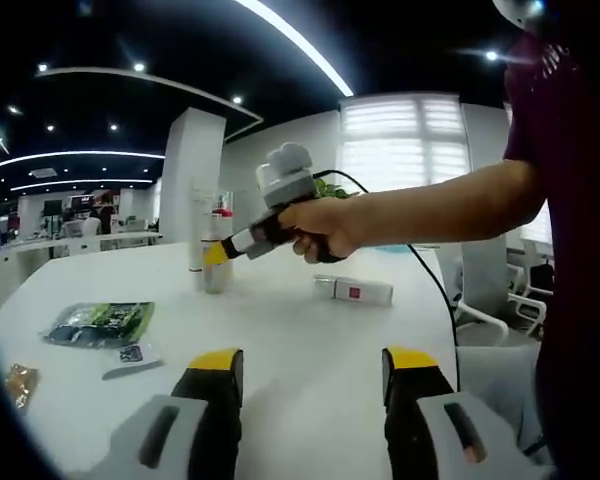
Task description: Arrange the skincare products in the storage area until every visible bottle or jar stands upright without overlapping.
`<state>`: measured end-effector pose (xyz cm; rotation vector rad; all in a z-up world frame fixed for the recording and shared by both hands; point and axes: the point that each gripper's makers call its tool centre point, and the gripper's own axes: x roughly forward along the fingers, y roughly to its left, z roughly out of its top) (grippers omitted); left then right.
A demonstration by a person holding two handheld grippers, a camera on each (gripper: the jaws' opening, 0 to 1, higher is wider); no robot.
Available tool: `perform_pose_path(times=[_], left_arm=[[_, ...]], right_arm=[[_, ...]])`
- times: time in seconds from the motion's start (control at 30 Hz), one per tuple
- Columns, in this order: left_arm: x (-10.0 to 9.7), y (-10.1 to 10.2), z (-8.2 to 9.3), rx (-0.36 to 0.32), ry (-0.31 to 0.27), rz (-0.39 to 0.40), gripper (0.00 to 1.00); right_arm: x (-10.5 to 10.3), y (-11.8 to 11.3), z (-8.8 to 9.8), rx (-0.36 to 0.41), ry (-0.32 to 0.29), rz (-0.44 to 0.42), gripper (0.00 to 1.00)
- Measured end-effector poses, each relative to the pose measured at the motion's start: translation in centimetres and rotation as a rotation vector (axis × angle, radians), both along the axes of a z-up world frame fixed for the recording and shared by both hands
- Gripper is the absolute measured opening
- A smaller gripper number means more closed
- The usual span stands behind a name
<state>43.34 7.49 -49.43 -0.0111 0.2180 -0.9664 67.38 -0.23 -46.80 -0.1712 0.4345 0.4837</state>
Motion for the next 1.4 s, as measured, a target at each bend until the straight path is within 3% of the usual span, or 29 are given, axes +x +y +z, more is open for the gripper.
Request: perform_pose_path(times=[0.37, 0.5, 0.6, 0.73, 1.4], left_arm=[[0.0, -0.1, 0.2, -0.013, 0.000, -0.002, 0.58], [0.0, -0.1, 0.2, -0.016, 0.000, -0.001, 0.58], [-0.1, -0.1, 0.2, -0.014, 0.000, -0.003, 0.58], [-0.1, -0.2, 0.2, -0.014, 0.001, -0.007, 0.58], [-0.2, -0.2, 0.0, -0.004, 0.007, -0.010, 0.57]], right_arm=[[0.2, -0.3, 0.0, 0.053, -0.027, -0.088, 0.18], [0.0, 0.0, -0.4, 0.055, -0.029, -0.088, 0.27], [-0.2, -0.3, -0.5, 0.063, -0.019, -0.087, 0.25], [-0.5, -0.6, -0.6, 0.012, -0.028, -0.068, 0.17], [-0.9, -0.4, -0.6, 0.043, -0.019, -0.069, 0.15]])
